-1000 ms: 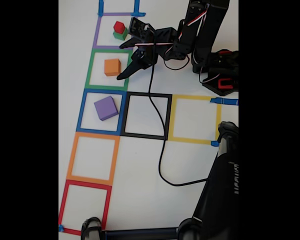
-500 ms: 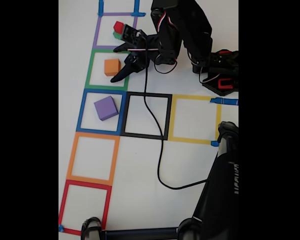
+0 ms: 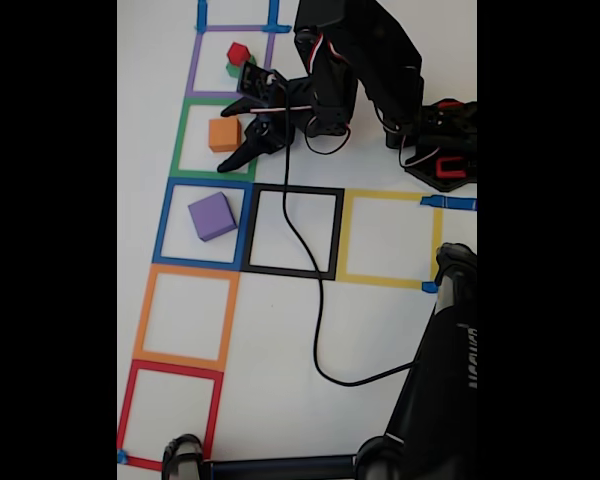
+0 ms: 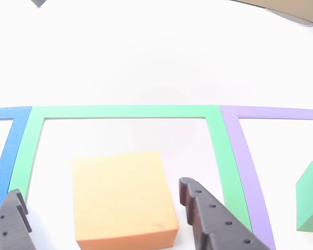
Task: Tower of hanoi
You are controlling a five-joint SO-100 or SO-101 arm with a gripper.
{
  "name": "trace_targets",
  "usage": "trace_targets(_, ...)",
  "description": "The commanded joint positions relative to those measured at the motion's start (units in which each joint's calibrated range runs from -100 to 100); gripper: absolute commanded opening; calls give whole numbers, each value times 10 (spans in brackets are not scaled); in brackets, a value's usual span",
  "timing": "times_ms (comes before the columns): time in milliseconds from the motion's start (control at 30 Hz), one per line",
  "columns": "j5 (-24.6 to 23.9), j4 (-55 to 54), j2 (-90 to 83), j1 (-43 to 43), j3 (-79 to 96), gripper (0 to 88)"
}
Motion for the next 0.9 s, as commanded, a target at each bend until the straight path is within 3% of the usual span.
trace_targets(0, 4, 1, -5, -9, -7, 306)
trace_targets(500, 4, 8, 3, -10, -8, 248)
trace_targets(867, 4, 8, 7, -12, -6, 152)
